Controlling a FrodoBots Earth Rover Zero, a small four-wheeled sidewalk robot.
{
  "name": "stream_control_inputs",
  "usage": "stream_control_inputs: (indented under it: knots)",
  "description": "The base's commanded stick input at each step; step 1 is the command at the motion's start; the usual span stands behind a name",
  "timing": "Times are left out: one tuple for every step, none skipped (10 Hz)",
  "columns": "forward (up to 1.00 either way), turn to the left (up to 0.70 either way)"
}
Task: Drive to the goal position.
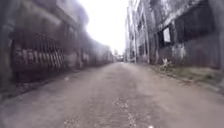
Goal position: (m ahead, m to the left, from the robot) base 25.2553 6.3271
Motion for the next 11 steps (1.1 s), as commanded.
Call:
stream_control_inputs:
  knots:
    - [0.5,0.0]
    - [0.5,0.0]
    - [0.5,0.0]
    - [0.5,0.0]
    - [0.5,0.0]
    - [0.5,0.0]
    - [0.5,0.0]
    - [0.5,0.0]
    - [0.5,0.0]
    - [0.5,0.0]
    - [0.5,0.0]
